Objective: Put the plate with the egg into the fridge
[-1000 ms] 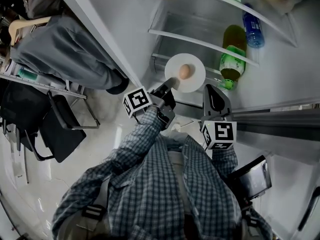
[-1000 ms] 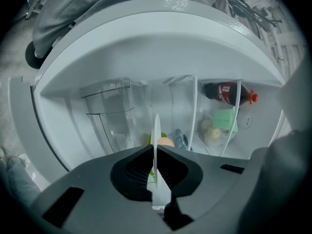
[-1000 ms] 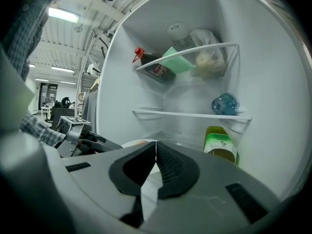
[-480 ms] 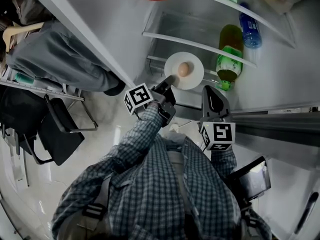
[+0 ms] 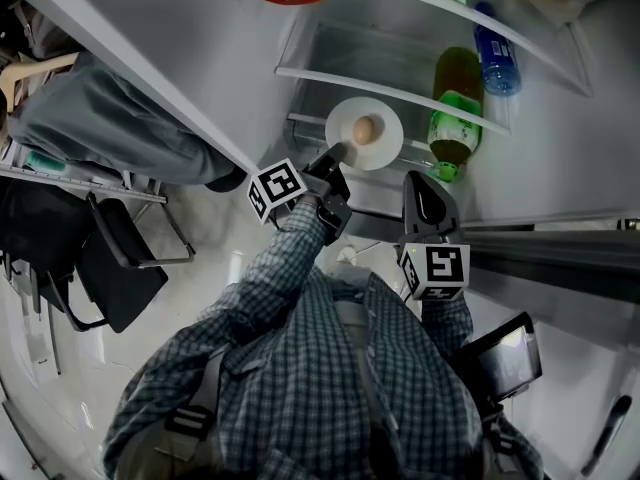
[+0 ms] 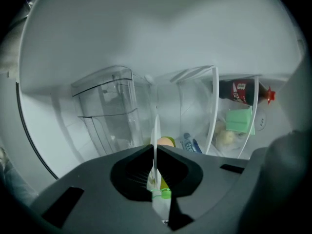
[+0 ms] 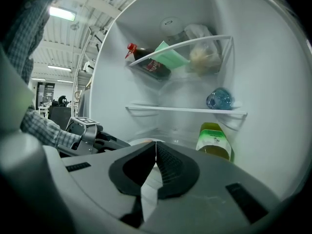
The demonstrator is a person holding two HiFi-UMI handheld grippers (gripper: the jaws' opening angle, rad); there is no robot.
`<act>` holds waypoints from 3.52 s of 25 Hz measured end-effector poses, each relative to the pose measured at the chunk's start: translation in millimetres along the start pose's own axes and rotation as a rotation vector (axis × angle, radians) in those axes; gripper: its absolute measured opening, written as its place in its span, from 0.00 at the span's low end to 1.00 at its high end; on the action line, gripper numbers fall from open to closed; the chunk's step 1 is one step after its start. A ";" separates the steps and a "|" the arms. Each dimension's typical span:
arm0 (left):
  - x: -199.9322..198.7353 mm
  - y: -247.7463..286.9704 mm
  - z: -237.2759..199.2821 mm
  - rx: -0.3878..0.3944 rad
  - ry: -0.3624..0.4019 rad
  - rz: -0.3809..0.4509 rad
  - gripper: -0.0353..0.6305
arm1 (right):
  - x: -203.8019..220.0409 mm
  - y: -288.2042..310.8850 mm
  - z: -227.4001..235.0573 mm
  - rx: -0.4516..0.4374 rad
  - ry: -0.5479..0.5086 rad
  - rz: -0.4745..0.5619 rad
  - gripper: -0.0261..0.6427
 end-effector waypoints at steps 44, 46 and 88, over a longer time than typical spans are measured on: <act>-20.1 35.3 -4.1 -0.040 -0.101 0.088 0.08 | -8.0 34.8 7.5 -0.014 -0.127 -0.072 0.05; -20.2 35.6 -3.9 -0.043 -0.108 0.089 0.08 | -8.0 42.4 5.2 -0.017 -0.195 -0.092 0.05; -19.1 36.7 -4.2 -0.039 -0.135 0.045 0.08 | 30.4 117.1 -43.7 0.110 -1.220 -0.293 0.07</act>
Point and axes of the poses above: the fingertips, and each gripper's own axes: y forward along the fingers, z to its right, x out of its underside, the point moved 6 cm from there along -y, backward along the fingers, and after that the axes turned 10 degrees about -z, right-handed, at the moved point
